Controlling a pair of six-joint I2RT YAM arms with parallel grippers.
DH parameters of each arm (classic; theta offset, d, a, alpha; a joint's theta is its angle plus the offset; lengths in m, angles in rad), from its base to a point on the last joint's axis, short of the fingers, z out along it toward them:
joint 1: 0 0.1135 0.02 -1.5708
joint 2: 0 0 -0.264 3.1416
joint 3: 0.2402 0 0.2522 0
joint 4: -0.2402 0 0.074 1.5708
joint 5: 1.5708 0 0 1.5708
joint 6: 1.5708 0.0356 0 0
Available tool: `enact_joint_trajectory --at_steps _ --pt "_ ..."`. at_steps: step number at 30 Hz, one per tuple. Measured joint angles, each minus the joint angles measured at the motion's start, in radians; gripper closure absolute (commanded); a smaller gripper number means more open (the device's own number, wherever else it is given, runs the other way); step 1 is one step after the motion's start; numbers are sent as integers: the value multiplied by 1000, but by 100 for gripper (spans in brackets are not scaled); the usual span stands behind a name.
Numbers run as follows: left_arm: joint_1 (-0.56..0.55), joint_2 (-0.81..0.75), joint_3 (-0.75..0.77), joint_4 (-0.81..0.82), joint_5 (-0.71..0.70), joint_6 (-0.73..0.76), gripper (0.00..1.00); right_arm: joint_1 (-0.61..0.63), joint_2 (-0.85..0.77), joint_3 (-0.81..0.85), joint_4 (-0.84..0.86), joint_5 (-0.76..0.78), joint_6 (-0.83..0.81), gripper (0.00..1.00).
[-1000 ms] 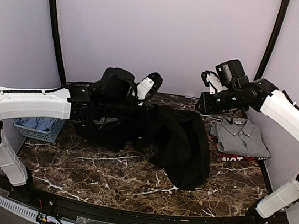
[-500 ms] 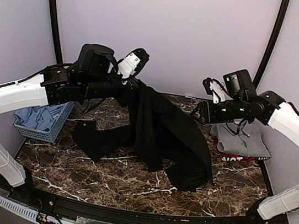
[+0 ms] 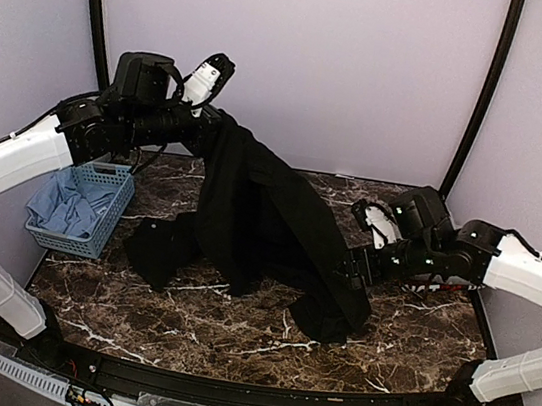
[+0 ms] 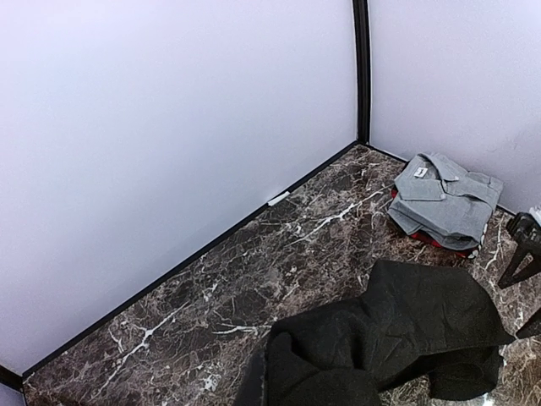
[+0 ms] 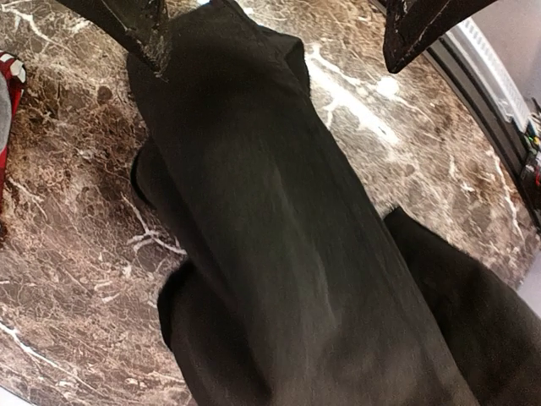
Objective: Fold and stack the long sleeve shirts
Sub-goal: Pick up the crumpled shirt from the center of the board.
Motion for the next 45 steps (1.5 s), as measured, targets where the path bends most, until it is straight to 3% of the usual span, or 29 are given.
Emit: enact_joint_trajectory --at_steps 13,24,29,34,41,45 --pt "10 43 60 -47 11 -29 100 285 81 -89 31 369 145 22" --pt "20 52 64 -47 29 -40 100 311 266 -90 -47 598 240 35" --pt "23 52 64 -48 29 -42 100 311 309 -87 -86 648 257 48" --pt "26 52 64 -48 29 -42 100 311 311 -86 -102 658 258 71" --pt "34 52 64 -48 25 -42 100 308 294 -77 -119 661 257 84" --pt "41 52 62 -48 22 -42 100 303 281 -76 -125 660 249 98"
